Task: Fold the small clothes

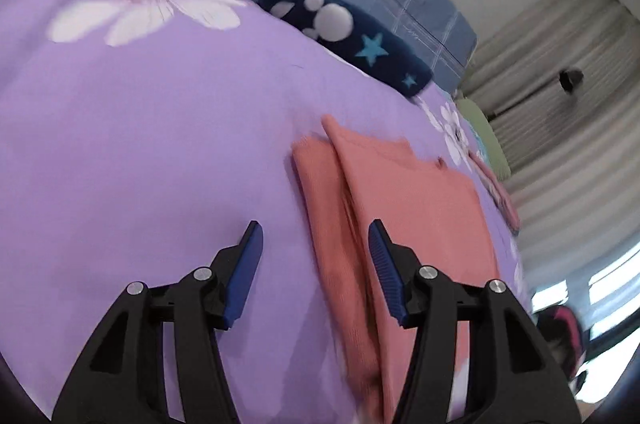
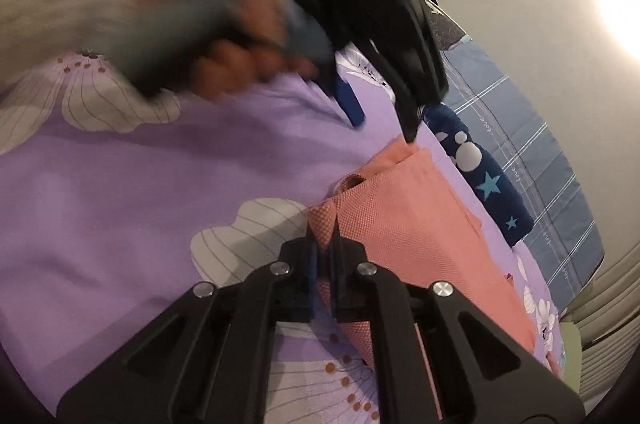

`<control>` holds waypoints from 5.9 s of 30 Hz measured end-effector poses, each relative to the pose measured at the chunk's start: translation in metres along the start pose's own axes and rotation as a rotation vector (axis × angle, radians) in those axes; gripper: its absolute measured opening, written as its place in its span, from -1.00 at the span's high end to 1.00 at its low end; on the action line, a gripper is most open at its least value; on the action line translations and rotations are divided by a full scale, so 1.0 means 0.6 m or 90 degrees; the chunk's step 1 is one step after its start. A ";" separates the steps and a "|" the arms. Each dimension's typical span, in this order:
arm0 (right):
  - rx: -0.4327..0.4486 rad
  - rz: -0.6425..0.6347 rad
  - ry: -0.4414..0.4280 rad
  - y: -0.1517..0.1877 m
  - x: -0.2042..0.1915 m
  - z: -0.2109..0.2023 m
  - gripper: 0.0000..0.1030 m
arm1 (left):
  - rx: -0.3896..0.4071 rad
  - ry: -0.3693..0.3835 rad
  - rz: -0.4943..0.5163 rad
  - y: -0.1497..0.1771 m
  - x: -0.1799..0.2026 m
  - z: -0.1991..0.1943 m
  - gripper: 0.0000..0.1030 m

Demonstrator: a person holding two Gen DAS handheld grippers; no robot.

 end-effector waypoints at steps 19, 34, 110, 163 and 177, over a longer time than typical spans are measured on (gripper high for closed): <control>-0.028 0.057 -0.067 0.012 -0.002 0.018 0.89 | 0.061 0.051 0.020 -0.050 0.012 -0.014 -0.34; -0.035 0.048 -0.052 0.013 -0.012 0.018 0.89 | 0.032 0.019 0.045 -0.050 0.018 0.072 0.82; 0.051 0.647 -0.031 0.295 0.400 -0.141 0.91 | -0.018 -0.135 0.317 -0.034 0.476 0.229 0.81; 0.081 1.024 -0.291 0.517 0.419 -0.125 0.90 | -0.052 -0.319 0.464 0.322 0.393 0.180 -0.60; 0.097 1.075 -0.361 0.501 0.442 -0.140 0.90 | -0.008 -0.322 0.458 0.303 0.410 0.174 -0.60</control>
Point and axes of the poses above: each gripper's, at about its wrist camera, not at the fingertips, and z roughly the way its jaws point, x to its right, y to its underside, the point moved 10 cm from there along z, roughly the way its jaws point, and after that the axes turned 3 degrees about -x, right-handed, at the moved point
